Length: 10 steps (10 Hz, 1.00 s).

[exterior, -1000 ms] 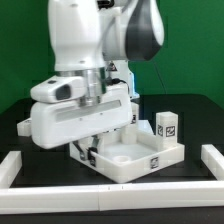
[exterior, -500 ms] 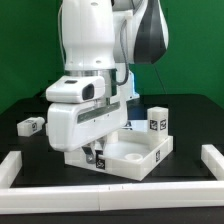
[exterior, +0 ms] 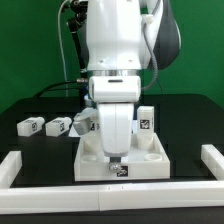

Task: Assemble square table

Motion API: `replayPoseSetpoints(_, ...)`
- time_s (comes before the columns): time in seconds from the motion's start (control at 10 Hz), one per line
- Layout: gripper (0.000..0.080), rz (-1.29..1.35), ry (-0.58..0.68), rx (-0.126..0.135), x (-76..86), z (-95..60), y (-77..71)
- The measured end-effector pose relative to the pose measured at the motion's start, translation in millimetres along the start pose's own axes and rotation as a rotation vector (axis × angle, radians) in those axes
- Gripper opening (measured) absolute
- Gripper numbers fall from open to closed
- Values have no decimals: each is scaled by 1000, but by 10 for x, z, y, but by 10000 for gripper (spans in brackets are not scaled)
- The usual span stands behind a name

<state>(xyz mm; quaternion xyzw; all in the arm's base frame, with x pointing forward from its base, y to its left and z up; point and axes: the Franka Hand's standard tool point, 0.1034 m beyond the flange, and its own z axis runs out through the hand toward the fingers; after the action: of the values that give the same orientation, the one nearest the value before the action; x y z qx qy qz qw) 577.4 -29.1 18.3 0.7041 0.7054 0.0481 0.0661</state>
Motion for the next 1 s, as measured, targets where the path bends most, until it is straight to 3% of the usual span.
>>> replayPoseSetpoints(0.3,71,5,-1,1,3,2,1)
replayPoseSetpoints(0.4,71,23,6,3,105,3,38)
replayPoseSetpoints(0.5,71,18,23,-3,327,18,170)
replayPoseSetpoints(0.7,72,-18,57,-54,693,62,504)
replayPoseSetpoints(0.8,74,-46,57,-62,801,67,538)
replayPoseSetpoints(1.0,78,-41,55,-84,795,66,527)
